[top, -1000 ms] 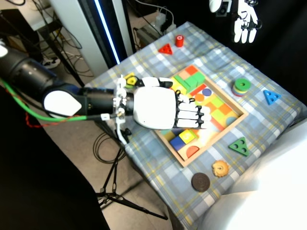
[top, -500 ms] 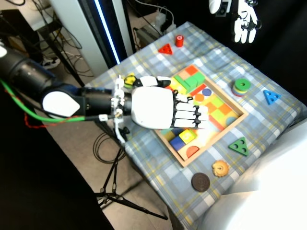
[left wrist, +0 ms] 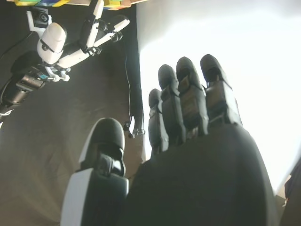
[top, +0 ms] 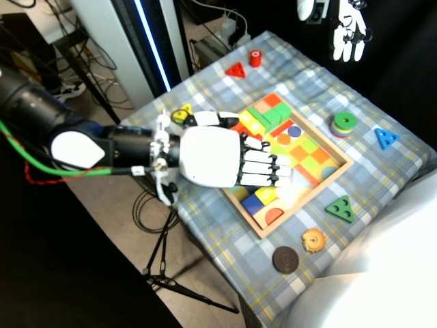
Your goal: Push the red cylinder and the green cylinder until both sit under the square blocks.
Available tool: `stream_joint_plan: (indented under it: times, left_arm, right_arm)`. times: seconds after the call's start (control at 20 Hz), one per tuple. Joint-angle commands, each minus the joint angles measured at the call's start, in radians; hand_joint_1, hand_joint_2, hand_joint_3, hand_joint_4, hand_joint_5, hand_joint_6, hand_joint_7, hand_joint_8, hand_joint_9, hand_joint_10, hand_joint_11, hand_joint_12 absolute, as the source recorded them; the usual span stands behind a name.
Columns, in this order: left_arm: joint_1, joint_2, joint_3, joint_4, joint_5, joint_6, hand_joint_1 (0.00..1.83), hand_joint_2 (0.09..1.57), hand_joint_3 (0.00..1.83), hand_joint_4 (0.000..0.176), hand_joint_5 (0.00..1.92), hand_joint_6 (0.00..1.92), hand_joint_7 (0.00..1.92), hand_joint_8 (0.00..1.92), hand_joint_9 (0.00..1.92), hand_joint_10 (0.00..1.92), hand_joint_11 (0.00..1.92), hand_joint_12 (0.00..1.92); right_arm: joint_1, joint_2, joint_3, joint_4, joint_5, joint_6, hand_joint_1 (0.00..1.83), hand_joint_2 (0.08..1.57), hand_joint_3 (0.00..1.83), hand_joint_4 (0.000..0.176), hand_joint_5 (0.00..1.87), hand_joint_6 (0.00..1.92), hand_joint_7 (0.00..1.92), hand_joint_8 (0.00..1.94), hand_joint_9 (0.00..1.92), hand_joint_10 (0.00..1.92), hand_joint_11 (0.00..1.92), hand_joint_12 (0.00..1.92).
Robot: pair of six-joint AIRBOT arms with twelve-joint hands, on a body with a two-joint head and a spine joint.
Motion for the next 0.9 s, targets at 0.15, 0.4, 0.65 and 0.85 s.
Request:
stream_joint_plan:
  times: [0.15, 0.4, 0.65, 0.85]
  left_arm:
    - [-0.008, 0.002, 0.001, 0.005, -0.123, -0.014, 0.28, 1.39, 0.0, 0.138, 0.32, 0.0, 0.45, 0.0, 0.33, 0.0, 0.0, 0.41]
    - [-0.005, 0.003, 0.001, 0.005, -0.123, -0.016, 0.27, 1.4, 0.0, 0.142, 0.31, 0.0, 0.44, 0.0, 0.32, 0.0, 0.0, 0.39]
    - [0.0, 0.003, 0.0, 0.005, -0.124, -0.02, 0.26, 1.4, 0.0, 0.138, 0.31, 0.0, 0.44, 0.0, 0.33, 0.0, 0.0, 0.41]
    - [0.006, 0.005, 0.0, 0.005, -0.125, -0.025, 0.27, 1.4, 0.0, 0.143, 0.31, 0.0, 0.44, 0.0, 0.32, 0.0, 0.0, 0.39]
  right_arm:
    - [-0.012, 0.026, -0.016, 0.024, 0.036, -0.005, 0.0, 1.18, 0.0, 0.147, 0.56, 0.0, 0.04, 0.0, 0.0, 0.0, 0.0, 0.0]
    - [-0.022, 0.057, -0.04, 0.024, 0.037, -0.005, 0.0, 1.18, 0.0, 0.144, 0.59, 0.01, 0.06, 0.01, 0.0, 0.0, 0.0, 0.0]
    - [-0.042, 0.074, -0.053, 0.042, 0.037, -0.005, 0.0, 1.16, 0.0, 0.14, 0.6, 0.01, 0.07, 0.01, 0.0, 0.0, 0.0, 0.0]
    - [-0.054, 0.093, -0.065, 0.059, 0.043, -0.005, 0.0, 1.14, 0.0, 0.143, 0.57, 0.0, 0.06, 0.0, 0.0, 0.0, 0.0, 0.0]
